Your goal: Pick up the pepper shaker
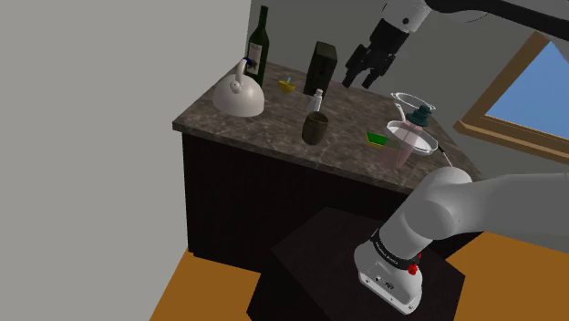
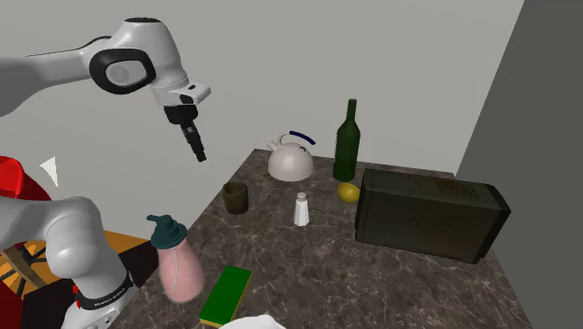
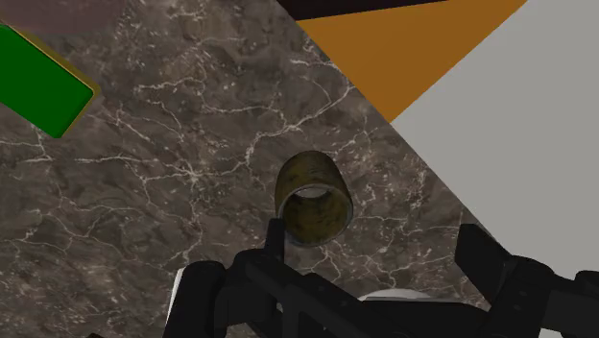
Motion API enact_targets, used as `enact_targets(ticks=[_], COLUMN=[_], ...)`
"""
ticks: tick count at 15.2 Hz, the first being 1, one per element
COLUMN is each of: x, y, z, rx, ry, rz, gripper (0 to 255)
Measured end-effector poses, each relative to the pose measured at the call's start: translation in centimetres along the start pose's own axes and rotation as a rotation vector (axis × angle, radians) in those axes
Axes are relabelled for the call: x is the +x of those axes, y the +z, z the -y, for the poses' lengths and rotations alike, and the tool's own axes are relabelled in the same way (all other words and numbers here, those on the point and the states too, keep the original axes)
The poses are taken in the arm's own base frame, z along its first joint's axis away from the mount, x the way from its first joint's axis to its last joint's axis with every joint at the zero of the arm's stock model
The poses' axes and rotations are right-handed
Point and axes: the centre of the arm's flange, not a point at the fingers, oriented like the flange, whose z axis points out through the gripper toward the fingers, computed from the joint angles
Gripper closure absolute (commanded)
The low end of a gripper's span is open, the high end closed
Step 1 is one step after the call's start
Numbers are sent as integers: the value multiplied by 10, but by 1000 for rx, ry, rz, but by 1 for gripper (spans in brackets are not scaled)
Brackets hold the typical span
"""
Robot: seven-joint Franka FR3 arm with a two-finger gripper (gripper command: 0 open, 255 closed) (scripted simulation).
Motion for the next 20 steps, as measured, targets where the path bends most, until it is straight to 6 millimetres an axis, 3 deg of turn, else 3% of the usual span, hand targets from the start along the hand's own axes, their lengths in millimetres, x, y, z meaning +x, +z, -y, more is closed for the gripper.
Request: enact_targets(ticks=[2,4,20], x=[5,23,190], y=[3,14,115], z=[-3,-7,-92], rx=[-3,-14,-128], ry=[2,10,90], rz=[3,13,107], gripper=[0,0,0])
